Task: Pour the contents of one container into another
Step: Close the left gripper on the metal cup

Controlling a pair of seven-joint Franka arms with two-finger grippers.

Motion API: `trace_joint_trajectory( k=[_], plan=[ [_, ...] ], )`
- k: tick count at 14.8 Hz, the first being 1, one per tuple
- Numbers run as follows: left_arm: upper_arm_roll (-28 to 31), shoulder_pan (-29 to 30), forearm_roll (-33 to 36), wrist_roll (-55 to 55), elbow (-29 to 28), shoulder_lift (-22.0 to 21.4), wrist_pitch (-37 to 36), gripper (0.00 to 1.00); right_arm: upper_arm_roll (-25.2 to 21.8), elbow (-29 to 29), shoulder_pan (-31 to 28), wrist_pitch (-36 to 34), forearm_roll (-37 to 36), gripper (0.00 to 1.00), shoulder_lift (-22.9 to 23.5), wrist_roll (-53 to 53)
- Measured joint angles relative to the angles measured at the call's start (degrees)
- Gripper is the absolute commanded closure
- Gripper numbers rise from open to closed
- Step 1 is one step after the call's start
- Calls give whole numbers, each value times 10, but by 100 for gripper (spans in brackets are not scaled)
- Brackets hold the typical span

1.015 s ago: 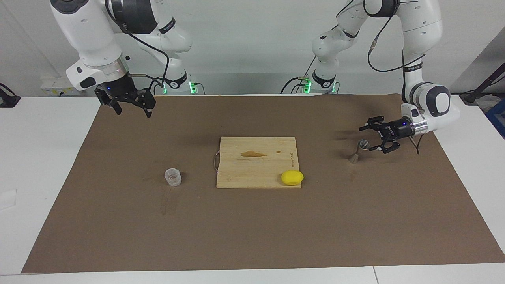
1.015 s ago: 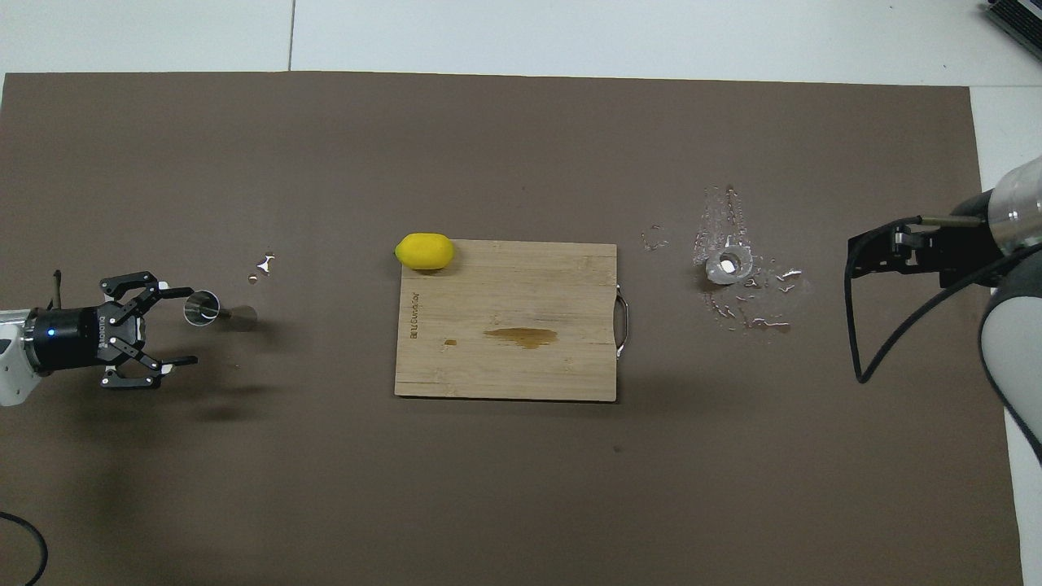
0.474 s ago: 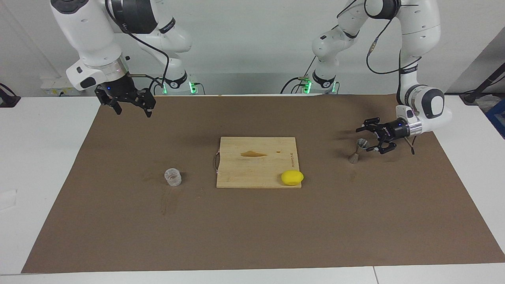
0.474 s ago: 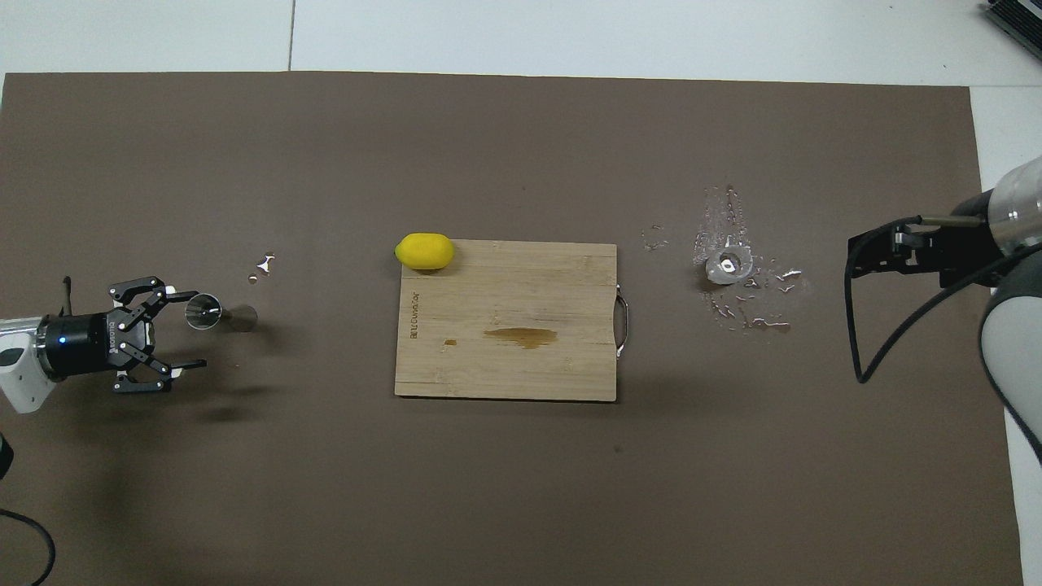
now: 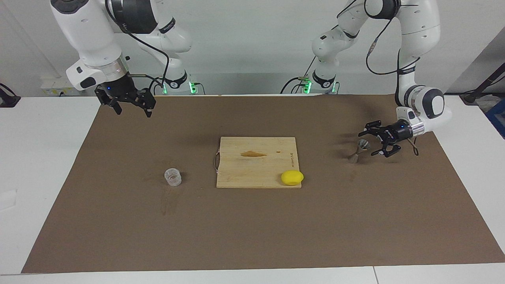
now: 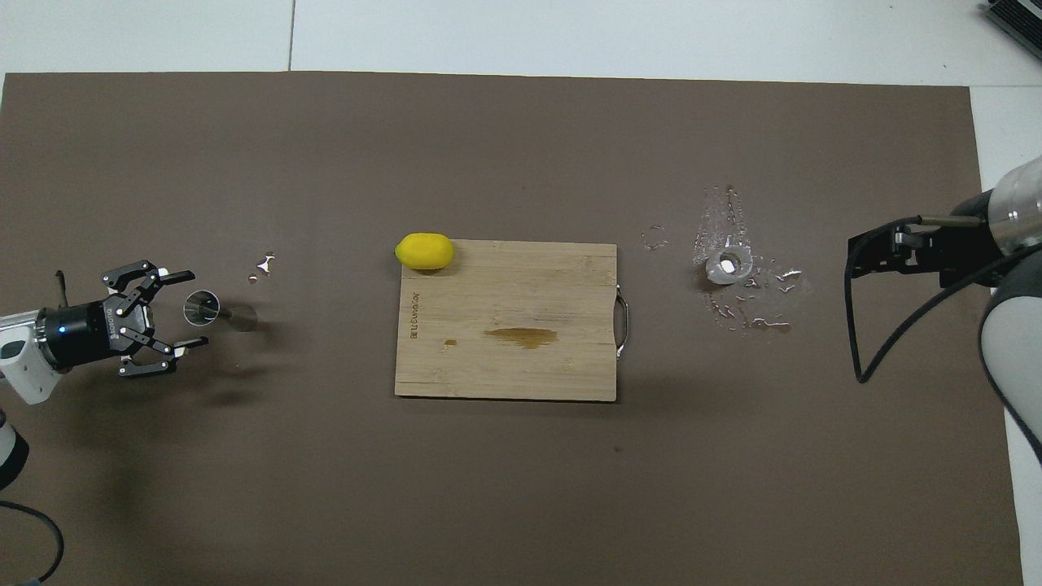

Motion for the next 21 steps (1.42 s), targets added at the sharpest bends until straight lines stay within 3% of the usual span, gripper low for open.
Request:
trace_joint_trajectory(
  k=[4, 8, 11, 15, 21],
  plan=[
    [0, 0, -2, 0, -9, 0, 5, 5, 0, 0, 0, 0, 0, 0, 0, 0],
    [0, 0, -2, 0, -14, 0, 9, 27, 0, 0, 0, 0, 0, 0, 0, 0],
    [0, 0, -2, 1, -15, 0, 10, 34, 0, 0, 0, 0, 0, 0, 0, 0],
    [0, 0, -2, 1, -15, 0, 10, 55, 0, 0, 0, 0, 0, 0, 0, 0],
    [0, 0, -2, 1, -16, 0, 10, 61, 0, 0, 0, 0, 0, 0, 0, 0]
  ],
)
